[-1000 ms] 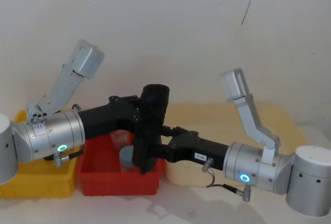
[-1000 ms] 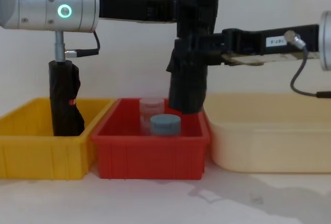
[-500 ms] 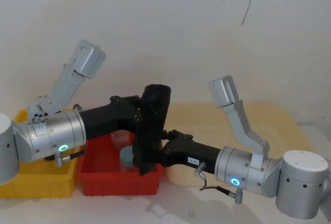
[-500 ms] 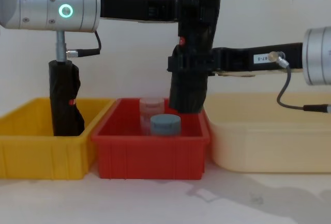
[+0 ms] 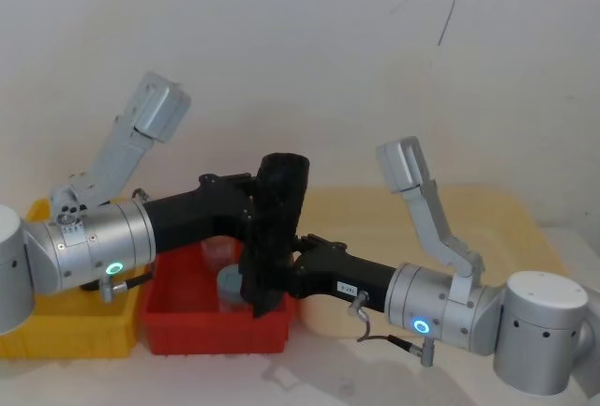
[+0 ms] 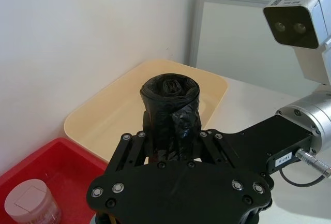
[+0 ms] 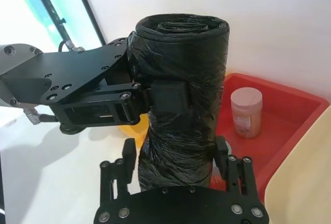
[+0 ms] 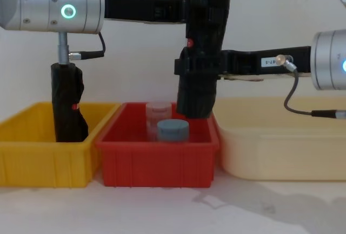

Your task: Pick up the garbage bag with the one hand and transfer it to the other hand.

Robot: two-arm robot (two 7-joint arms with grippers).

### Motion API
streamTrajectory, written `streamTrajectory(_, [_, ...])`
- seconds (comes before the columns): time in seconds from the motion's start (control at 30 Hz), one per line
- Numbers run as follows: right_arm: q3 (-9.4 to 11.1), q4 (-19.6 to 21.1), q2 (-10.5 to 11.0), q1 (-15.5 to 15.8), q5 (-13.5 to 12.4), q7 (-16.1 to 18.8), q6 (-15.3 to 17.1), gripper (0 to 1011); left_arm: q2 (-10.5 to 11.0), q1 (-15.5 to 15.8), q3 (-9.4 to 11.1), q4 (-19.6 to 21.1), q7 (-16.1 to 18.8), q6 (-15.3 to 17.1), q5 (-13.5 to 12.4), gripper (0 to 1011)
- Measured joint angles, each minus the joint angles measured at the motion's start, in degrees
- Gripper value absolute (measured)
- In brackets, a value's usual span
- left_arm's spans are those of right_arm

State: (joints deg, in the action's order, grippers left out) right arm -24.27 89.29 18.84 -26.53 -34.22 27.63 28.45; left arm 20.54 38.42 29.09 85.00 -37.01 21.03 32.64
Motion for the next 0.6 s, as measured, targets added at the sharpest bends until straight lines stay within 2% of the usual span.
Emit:
streamTrajectory(0.17, [0.0, -0.23, -0.1, -0.13, -0.26, -0.04, -0.03, 818, 0.0, 0.0, 0.0, 0.0, 0.0, 0.0, 0.0, 363])
streamTrajectory(0.2, [0.0, -0.25, -0.11, -0.15, -0.29, -0.06, -0.03, 762, 0.01, 0.0, 0.0, 0.0, 0.01, 0.0, 0.0, 363])
streamTrajectory(0.3, [0.0, -0.39, -0.18, -0.2, -0.45, -0.11, -0.04, 710, 0.0, 0.0, 0.0, 0.0, 0.01, 0.0, -0.01, 363])
streamTrajectory(0.37, [0.0, -0.42, -0.2, -0.23, -0.48, -0.11, -0.05, 613, 0.0, 0.0, 0.0, 0.0, 0.0, 0.0, 0.0, 363])
streamTrajectory(0.47, [0.0, -0.47, -0.23, -0.27, -0.56, -0.12, -0.05, 572, 0.01, 0.0, 0.0, 0.0, 0.01, -0.01, 0.0, 363])
streamTrajectory(0.6, [0.0, -0.54, -0.26, -0.3, -0.66, -0.12, -0.05, 572, 0.01, 0.0, 0.0, 0.0, 0.01, -0.01, 0.0, 363])
